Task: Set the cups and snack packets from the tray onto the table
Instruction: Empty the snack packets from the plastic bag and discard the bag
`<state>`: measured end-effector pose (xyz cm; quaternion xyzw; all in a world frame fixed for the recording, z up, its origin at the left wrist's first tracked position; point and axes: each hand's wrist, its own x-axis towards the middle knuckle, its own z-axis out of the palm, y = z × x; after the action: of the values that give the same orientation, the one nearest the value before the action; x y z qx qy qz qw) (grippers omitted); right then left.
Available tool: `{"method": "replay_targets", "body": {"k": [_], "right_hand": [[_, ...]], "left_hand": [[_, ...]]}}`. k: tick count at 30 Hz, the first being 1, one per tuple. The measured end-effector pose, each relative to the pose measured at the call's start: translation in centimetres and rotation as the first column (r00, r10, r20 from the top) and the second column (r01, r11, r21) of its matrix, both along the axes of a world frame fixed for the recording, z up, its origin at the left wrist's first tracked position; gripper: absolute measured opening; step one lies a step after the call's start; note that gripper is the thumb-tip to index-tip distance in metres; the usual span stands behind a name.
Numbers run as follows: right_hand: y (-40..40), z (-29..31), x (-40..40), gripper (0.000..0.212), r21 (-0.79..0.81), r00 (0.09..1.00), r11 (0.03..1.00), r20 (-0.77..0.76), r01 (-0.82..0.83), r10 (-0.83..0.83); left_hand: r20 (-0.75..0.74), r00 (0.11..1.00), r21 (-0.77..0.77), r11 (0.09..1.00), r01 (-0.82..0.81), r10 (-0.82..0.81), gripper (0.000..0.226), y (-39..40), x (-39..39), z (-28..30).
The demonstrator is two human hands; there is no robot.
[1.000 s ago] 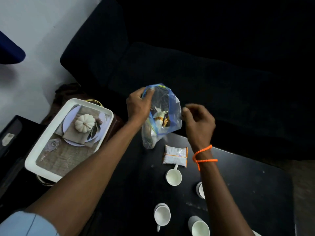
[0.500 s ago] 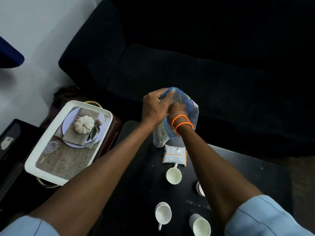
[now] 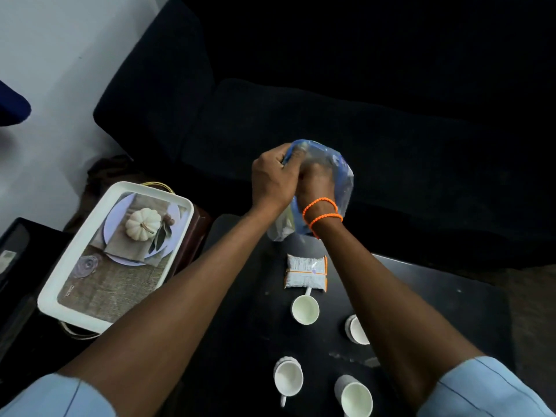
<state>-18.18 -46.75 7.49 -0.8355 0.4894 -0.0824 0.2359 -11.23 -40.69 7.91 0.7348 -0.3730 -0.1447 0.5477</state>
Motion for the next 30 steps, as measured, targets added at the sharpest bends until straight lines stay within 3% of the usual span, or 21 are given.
{"method": "replay_targets", "body": {"k": [1, 5, 8, 11, 13, 16, 19, 21, 22, 24, 27, 28, 30], "right_hand": [[0.1, 0.7, -0.1, 0.027, -0.053, 0.999, 0.998, 0.027, 0.02, -0.019], [1.2, 4.7, -3.2, 0.008, -0.178, 0.906, 0.979, 0.423, 0.094, -0.01], [2.2, 6.4, -8.7, 0.011, -0.097, 0.779, 0.956, 0.605, 0.276, -0.164], [2.8, 4.6, -15.2, 0.011, 0.065, 0.667, 0.887, 0.635, 0.458, -0.391], [2.9, 1.5, -18.2, 0.012, 0.196, 0.618, 0.825, 0.577, 0.531, -0.535], [3.2, -4.7, -20.5, 0.016, 0.38, 0.667, 0.762, 0.373, 0.524, -0.645], [3.4, -9.2, -22.0, 0.029, 0.496, 0.82, 0.713, 0.004, 0.495, -0.572], [3.1, -9.6, -22.2, 0.034, 0.401, 0.826, 0.735, -0.117, 0.547, -0.551], [2.8, -8.8, -21.8, 0.031, 0.325, 0.806, 0.751, -0.071, 0.575, -0.587], [2.4, -6.1, -19.8, 0.02, 0.188, 0.775, 0.795, 0.184, 0.576, -0.605], [2.3, -1.3, -15.1, 0.009, 0.015, 0.759, 0.909, 0.545, 0.416, -0.356], [2.3, 0.0, -13.3, 0.008, -0.002, 0.766, 0.951, 0.593, 0.309, -0.248], [1.8, 1.4, -9.9, 0.011, 0.042, 0.835, 0.996, 0.542, 0.078, -0.088]], "left_hand": [[-0.03, 0.999, 0.021, 0.999, -0.03, 0.031, 0.032, 0.0, 0.3, 0.3], [-0.079, 0.979, 0.04, 0.981, -0.187, 0.19, 0.044, 0.1, 1.7, 1.0], [-0.08, 0.964, 0.046, 0.967, -0.251, 0.254, 0.052, 0.0, 2.8, 1.3], [-0.126, 0.955, 0.068, 0.962, -0.263, 0.27, 0.053, 0.2, 3.5, 1.6], [-0.157, 0.954, 0.059, 0.967, -0.248, 0.254, 0.052, 0.1, 3.6, 1.4], [-0.195, 0.959, 0.037, 0.979, -0.201, 0.204, 0.052, 0.3, 3.0, 1.1], [-0.169, 0.974, 0.026, 0.988, -0.15, 0.153, 0.052, 0.5, 2.2, 0.7], [-0.147, 0.979, 0.03, 0.99, -0.136, 0.139, 0.052, 0.6, 1.8, 0.4], [-0.14, 0.981, 0.036, 0.99, -0.134, 0.138, 0.051, 0.6, 1.6, 0.2], [-0.117, 0.984, 0.052, 0.99, -0.132, 0.137, 0.051, 0.7, 1.3, -0.1], [-0.107, 0.989, 0.052, 0.994, -0.095, 0.1, 0.044, 0.6, 0.2, -0.5], [-0.095, 0.993, 0.048, 0.996, -0.072, 0.076, 0.039, 0.6, -0.3, -0.5], [-0.055, 0.998, 0.034, 0.999, -0.019, 0.021, 0.031, 0.5, -1.5, -0.2]]}}
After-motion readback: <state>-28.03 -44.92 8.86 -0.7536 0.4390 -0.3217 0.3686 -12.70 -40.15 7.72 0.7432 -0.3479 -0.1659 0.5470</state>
